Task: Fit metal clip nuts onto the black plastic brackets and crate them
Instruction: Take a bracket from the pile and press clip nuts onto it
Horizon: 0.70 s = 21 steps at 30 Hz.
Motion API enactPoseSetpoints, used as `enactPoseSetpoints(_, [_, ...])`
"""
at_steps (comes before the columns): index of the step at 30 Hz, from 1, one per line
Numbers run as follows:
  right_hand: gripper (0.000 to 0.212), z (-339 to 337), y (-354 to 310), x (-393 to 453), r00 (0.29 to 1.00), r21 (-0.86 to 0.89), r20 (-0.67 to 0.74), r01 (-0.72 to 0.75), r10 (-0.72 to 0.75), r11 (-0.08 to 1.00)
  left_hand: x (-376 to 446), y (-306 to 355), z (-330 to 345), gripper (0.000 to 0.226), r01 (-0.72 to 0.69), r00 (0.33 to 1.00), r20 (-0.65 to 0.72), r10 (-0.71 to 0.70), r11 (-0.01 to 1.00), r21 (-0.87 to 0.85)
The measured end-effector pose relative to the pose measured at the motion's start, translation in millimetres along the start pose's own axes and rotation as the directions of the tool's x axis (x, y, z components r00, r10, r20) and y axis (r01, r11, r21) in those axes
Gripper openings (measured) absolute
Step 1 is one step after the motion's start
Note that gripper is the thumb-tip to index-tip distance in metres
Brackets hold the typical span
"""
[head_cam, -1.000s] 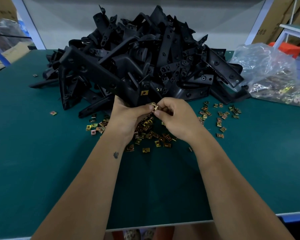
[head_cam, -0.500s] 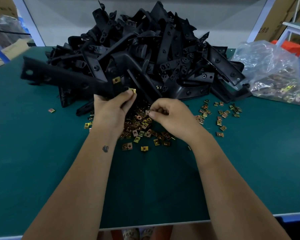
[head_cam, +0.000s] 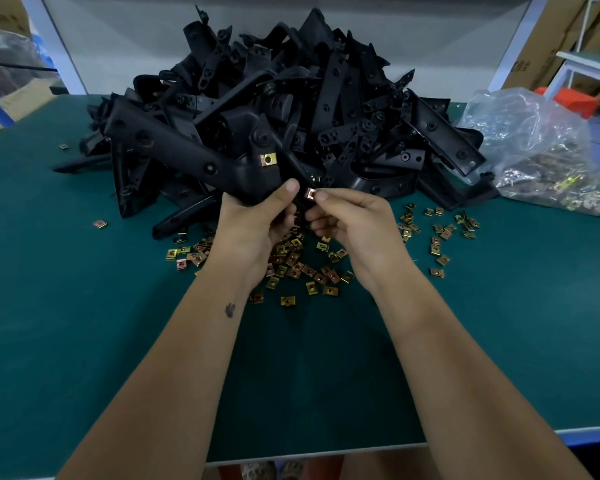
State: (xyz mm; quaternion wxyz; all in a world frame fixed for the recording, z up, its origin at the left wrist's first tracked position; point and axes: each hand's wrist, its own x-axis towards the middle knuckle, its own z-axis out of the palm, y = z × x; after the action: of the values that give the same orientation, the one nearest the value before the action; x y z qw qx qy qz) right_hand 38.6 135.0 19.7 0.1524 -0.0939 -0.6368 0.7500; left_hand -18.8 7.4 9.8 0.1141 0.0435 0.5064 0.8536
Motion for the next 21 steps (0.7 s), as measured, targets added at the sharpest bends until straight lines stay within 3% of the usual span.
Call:
enactPoseSetpoints(4, [0.012,-3.0,-0.4,2.3,0.999,0.183,-0.009,-0.045,0.047,0.982,-3.3,2.6,-1.2,0.021,0.159,0.985,0.068,-0.160,0.987,0.016])
enactPoseSetpoints(11, [0.013,-6.6,-0.4,1.8,1.000,0.341,0.023,-0.026,0.019,0.940,-6.4,4.1,0.7,0.027,0.238,0.965,0.097,-0.243,0.969,0.066])
enactPoseSetpoints(16, [0.015,-5.1,-0.2,2.9,1.000,0.349,0.020,-0.003,-0.005,0.937,-5.3,1.9,-0.6,0.017,0.246,0.959,0.129,-0.251,0.968,0.049])
enactPoseSetpoints(21, [0.013,-3.8,0.6,3.5,1.000,0.333,-0.010,0.019,-0.016,0.943,-5.1,4.7,2.5,0.015,0.282,0.956,0.109,-0.272,0.956,-0.087])
